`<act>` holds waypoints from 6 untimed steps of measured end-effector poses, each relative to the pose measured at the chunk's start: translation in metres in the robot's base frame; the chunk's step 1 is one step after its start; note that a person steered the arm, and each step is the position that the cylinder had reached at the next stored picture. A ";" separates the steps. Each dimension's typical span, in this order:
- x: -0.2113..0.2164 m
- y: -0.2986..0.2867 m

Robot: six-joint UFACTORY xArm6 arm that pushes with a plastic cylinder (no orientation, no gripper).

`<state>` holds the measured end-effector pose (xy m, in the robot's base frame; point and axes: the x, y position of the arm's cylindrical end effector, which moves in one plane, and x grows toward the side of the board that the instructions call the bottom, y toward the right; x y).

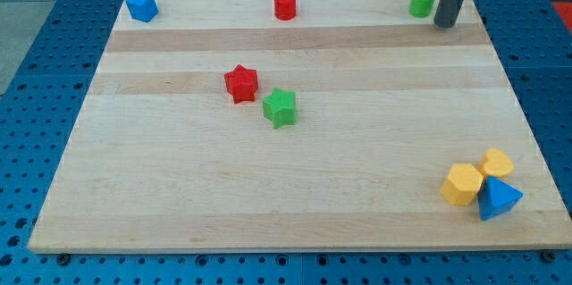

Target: Push the red star slightly to left

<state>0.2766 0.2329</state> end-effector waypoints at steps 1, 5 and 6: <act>0.041 -0.006; 0.121 -0.272; 0.121 -0.296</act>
